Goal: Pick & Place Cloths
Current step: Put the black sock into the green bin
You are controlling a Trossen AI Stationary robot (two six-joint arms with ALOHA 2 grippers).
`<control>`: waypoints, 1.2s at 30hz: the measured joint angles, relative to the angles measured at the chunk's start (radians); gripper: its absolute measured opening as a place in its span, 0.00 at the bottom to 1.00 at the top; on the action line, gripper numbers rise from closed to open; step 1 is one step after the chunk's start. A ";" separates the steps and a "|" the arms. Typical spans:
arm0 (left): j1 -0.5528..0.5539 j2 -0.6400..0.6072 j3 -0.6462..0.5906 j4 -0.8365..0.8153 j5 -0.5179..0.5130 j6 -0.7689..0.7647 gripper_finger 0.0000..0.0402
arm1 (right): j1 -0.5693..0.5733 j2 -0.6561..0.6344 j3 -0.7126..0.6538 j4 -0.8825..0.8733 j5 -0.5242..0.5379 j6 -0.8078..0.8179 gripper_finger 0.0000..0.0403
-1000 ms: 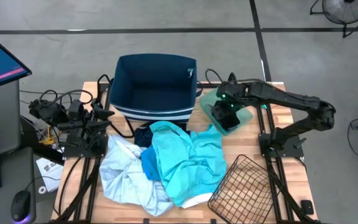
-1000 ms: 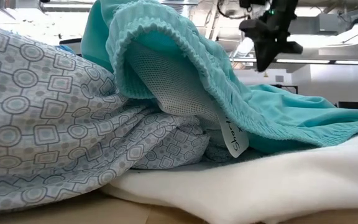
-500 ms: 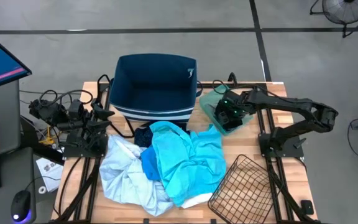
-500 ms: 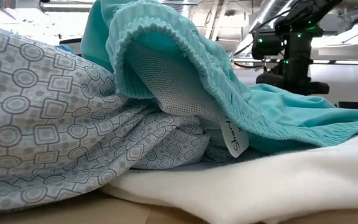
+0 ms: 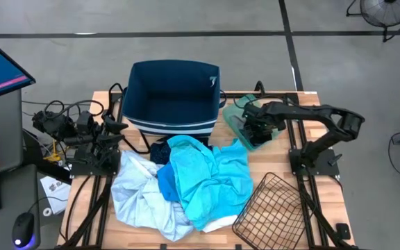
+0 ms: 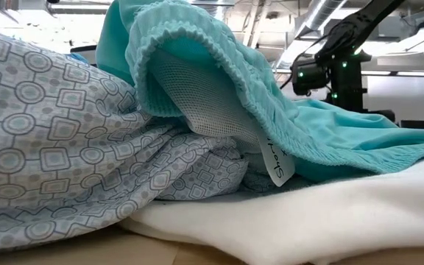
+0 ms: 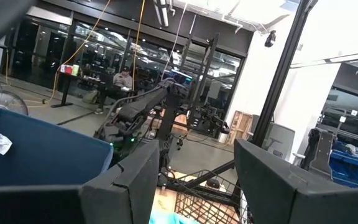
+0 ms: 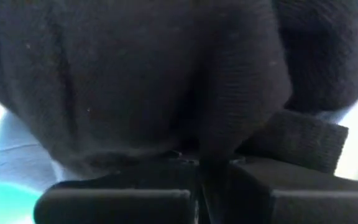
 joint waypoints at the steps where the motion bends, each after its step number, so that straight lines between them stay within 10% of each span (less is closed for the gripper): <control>1: 0.000 0.000 0.000 0.000 0.000 0.000 0.48 | 0.000 0.008 0.002 -0.001 0.000 0.000 0.00; 21: 0.000 0.000 0.000 -0.001 0.000 0.003 0.48 | 0.076 -0.147 0.354 -0.406 0.187 -0.089 0.04; 36: 0.000 0.000 0.000 -0.002 0.000 0.003 0.48 | 0.074 -0.144 -0.022 -0.158 0.135 0.072 0.01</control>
